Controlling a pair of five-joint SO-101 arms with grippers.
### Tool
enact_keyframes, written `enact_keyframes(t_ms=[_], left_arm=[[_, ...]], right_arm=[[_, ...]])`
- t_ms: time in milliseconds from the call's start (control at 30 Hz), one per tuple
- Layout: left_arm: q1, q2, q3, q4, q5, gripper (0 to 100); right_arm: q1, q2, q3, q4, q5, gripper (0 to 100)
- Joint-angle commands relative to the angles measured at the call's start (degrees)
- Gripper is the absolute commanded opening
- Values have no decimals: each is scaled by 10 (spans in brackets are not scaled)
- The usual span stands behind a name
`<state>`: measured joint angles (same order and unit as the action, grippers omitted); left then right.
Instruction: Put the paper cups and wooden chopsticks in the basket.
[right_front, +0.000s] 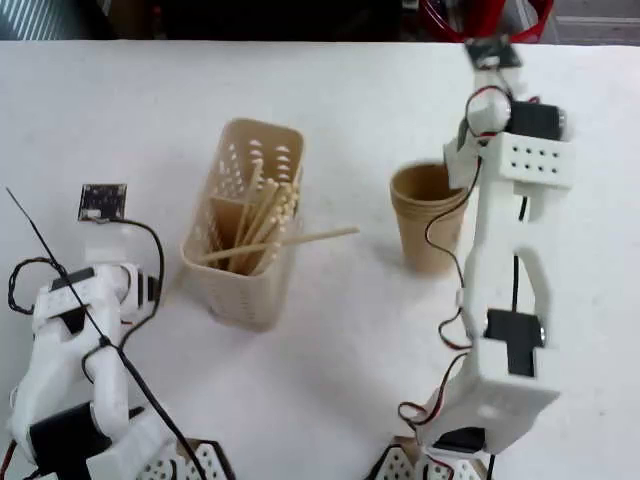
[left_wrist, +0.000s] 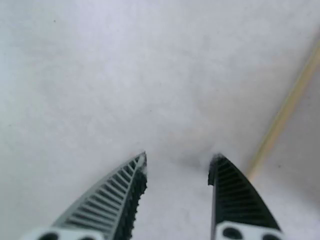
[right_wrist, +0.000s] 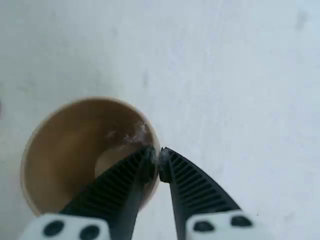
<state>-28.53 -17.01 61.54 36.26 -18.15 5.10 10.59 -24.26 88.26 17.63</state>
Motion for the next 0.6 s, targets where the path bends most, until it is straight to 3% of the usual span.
enact_keyframes(t_ms=[0,300,467,567], left_arm=[[-1,-2,-2,15,-7,211],[-1,-2,-2,15,-7,211],[-1,-2,-2,15,-7,211],[-1,-2,-2,15,-7,211]], right_arm=[[-16,-90,-70,10,-31,17],[-153,-145,-231,-14,-113,16],[-217,-127,-298,-51,-112,16],[-209,-126,-302,-25,-95,17]])
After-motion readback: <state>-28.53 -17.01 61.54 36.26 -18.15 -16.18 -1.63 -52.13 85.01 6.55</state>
